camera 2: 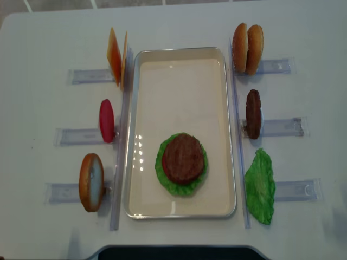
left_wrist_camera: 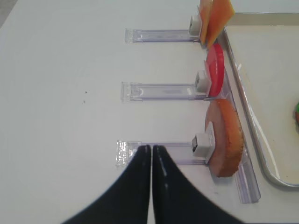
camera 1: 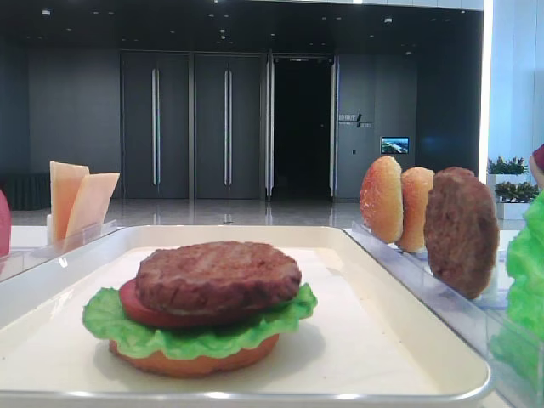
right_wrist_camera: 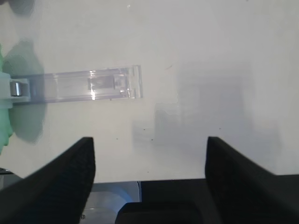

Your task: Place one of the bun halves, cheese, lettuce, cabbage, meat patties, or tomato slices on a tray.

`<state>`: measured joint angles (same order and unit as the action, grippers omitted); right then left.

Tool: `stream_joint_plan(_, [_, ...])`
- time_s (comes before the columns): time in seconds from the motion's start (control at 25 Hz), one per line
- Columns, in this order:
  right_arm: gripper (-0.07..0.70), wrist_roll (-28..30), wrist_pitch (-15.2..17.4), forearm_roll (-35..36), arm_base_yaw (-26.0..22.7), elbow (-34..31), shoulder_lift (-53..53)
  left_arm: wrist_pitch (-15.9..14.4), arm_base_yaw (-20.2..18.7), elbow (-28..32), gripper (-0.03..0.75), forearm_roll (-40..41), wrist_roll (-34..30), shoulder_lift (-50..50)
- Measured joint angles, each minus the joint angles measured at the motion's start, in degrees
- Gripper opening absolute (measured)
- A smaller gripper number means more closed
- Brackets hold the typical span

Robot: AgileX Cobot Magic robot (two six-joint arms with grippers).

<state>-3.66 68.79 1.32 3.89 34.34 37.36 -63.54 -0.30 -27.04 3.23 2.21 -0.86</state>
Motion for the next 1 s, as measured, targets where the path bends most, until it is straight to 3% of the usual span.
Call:
stream_joint_plan(0.28, [0.503,0.0,0.11,-0.53,0.0,-3.26,-17.63,0.0,0.0,0.0,-0.001,0.0,0.0,0.0])
stream_joint_plan(0.64, [0.503,0.0,-3.3,-0.72,0.0,-5.73,-36.33,0.0,0.0,0.0,-0.001,0.0,0.0,0.0])
stream_joint_plan(1.0, [0.501,0.0,-3.56,-0.72,0.0,-5.84,-37.8,0.0,0.0,0.0,-0.001,0.0,0.0,0.0])
